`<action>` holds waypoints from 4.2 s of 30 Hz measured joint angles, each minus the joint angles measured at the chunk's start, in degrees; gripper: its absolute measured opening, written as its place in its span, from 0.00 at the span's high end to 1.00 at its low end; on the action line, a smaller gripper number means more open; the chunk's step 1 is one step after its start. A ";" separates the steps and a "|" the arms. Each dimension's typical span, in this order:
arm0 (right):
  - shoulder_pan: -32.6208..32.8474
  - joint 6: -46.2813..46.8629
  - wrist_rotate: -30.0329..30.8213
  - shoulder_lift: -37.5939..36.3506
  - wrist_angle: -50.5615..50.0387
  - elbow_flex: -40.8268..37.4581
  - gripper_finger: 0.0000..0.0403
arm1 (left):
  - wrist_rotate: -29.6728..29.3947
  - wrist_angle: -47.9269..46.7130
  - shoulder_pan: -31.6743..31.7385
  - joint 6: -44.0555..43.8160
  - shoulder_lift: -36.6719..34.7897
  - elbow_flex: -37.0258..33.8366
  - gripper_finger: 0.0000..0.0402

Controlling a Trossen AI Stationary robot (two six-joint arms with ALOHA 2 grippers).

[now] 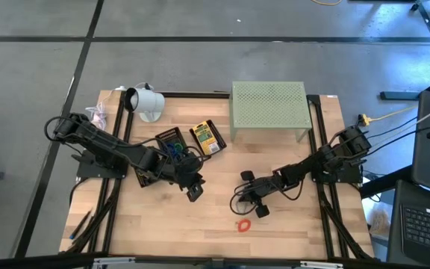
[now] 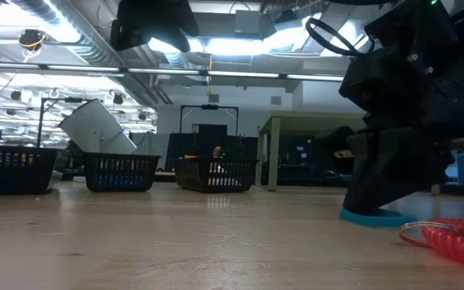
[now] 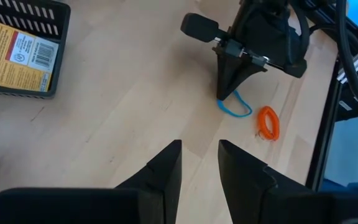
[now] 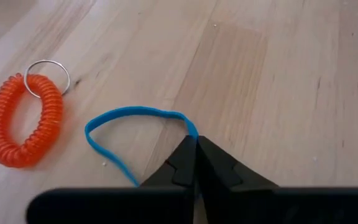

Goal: Pick & Place Office Desk Supplies
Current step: Put the blue rubber band into the left black basket

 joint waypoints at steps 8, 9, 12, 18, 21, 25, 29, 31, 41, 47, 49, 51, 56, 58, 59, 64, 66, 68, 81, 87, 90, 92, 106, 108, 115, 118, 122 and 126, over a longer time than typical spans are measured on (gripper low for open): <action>-0.17 0.51 1.83 -4.11 -2.70 -0.59 0.99 | -0.02 0.00 -0.01 1.14 0.00 0.00 0.76; -0.34 0.44 2.02 -5.02 -2.87 -0.59 0.99 | -0.02 -0.01 0.00 1.88 0.00 0.00 0.76; -0.81 0.33 2.26 -7.62 -1.99 -0.48 0.99 | -0.89 0.00 -0.02 4.28 0.00 0.00 0.76; -1.07 0.33 2.15 -10.09 -2.04 -0.39 1.00 | -6.22 0.17 -0.02 10.30 0.00 0.00 0.75; -1.10 2.13 -0.46 -10.03 -3.29 -0.39 0.99 | -7.19 0.22 -0.02 11.12 0.00 0.00 0.74; -1.07 3.77 -3.05 -8.82 -6.21 -0.31 0.92 | -7.32 0.22 -0.02 11.16 0.00 0.00 0.70; -1.09 1.85 -5.38 -8.21 -6.32 -0.31 0.82 | -7.37 0.22 0.00 11.15 0.00 0.00 0.68; -1.07 -0.94 -5.54 -8.21 -6.27 -0.31 0.76 | -7.38 0.22 -0.02 11.15 0.00 0.00 0.67; -1.09 -10.99 -5.58 -6.08 -6.77 -0.24 0.46 | -7.39 0.41 -0.02 10.22 0.00 0.00 0.66; -1.11 -13.26 -5.50 -3.94 -4.22 -0.20 0.33 | -7.39 0.48 -0.02 10.10 0.00 0.00 0.66; -1.19 -14.06 -5.08 -3.74 -3.26 -0.20 0.31 | -7.40 0.48 -0.02 10.10 0.02 0.00 0.66; -1.28 -14.32 -4.90 -3.71 -2.81 -0.20 0.29 | -7.43 0.49 -0.02 10.10 0.01 0.00 0.66; -2.29 -13.63 -4.64 -3.47 -2.30 -0.20 0.29 | -7.50 0.50 -0.02 10.10 0.00 0.02 0.66; -2.63 -12.48 -4.73 -2.82 -1.31 -0.20 0.29 | -7.52 0.50 -0.02 10.09 0.00 0.00 0.66; -2.73 -11.87 -4.75 -2.19 -0.16 -0.20 0.29 | -7.52 0.50 -0.02 10.08 0.00 0.00 0.66; -2.89 -11.00 -6.63 2.35 6.56 -0.06 0.29 | -7.52 0.57 0.00 10.08 0.02 0.00 0.66; -2.93 -10.90 -7.73 3.82 9.19 -0.02 0.29 | -7.52 0.72 0.00 10.08 0.02 0.02 0.66; -2.93 -10.83 -8.32 4.55 10.36 -0.02 0.30 | -7.52 0.73 -0.02 10.08 0.02 0.02 0.66; -2.84 -9.29 -11.36 4.66 9.05 -0.02 0.72 | -7.48 0.72 -0.02 10.08 0.01 0.02 0.66; -2.93 -8.85 -14.16 4.71 8.90 -0.02 0.97 | -7.48 0.69 -0.01 10.08 0.02 0.02 0.66; -2.91 -7.78 -14.09 4.63 8.94 -0.04 0.96 | -7.45 0.69 -0.01 10.08 0.02 0.01 0.66; -2.89 -7.60 -13.93 4.09 8.64 -0.09 0.97 | -7.45 0.69 -0.01 10.08 0.02 0.02 0.66; -3.43 -7.44 -3.11 -8.50 4.37 -0.44 1.00 | -7.28 8.75 -0.02 20.93 0.02 0.02 0.61; -3.43 -6.89 -0.36 -10.54 4.09 -0.44 1.00 | -7.26 10.38 -0.02 23.02 0.01 0.02 0.59; -3.32 -6.82 10.81 -19.66 2.75 -0.36 1.00 | -6.71 14.93 -0.02 24.71 1.00 0.04 0.51; -3.32 -8.75 15.35 -23.41 3.29 -0.31 1.00 | -9.18 19.50 -0.01 27.70 2.92 0.04 0.50; -3.32 -11.84 20.90 -26.71 6.19 -0.26 1.00 | -10.75 27.76 -0.01 34.42 5.60 0.04 0.50; -3.30 -14.04 21.30 -28.86 7.91 -0.22 1.00 | -11.37 35.61 -0.02 42.84 8.12 0.04 0.50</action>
